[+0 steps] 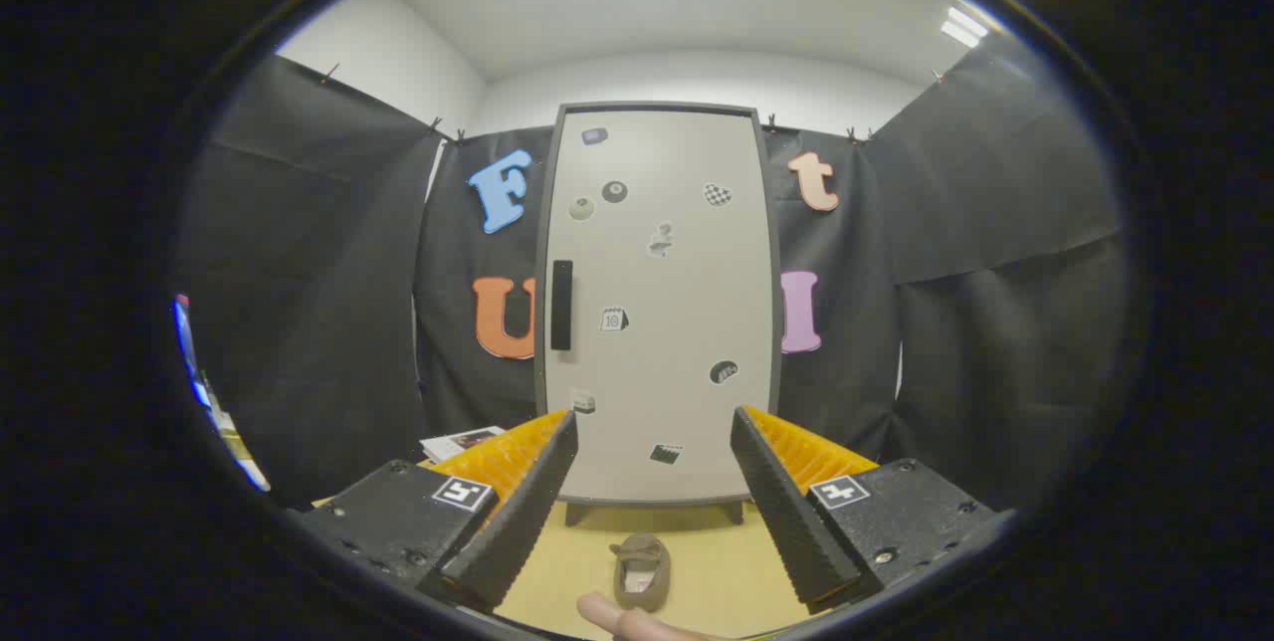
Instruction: Open the shoe cabinet door, grab the shoes and put them into the shoe cabinet, then close the shoe cabinet door.
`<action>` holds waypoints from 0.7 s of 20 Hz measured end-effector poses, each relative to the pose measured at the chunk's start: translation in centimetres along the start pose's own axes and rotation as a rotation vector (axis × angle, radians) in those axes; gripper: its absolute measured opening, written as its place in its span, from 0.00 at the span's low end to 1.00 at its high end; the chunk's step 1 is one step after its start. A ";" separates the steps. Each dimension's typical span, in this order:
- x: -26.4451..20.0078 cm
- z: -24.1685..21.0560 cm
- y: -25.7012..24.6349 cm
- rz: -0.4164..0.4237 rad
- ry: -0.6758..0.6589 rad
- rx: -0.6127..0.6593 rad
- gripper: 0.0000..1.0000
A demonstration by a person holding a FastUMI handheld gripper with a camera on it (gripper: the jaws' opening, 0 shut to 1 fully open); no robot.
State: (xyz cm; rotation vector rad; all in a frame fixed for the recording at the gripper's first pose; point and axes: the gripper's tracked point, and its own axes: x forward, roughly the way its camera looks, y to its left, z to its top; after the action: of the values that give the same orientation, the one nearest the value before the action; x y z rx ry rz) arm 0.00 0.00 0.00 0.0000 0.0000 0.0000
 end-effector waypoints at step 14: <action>0.0 -0.9 -0.6 -0.011 0.012 0.013 1.00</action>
State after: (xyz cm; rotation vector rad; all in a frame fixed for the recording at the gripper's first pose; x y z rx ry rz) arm -0.03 -0.59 -0.91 0.0134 0.0117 -0.0111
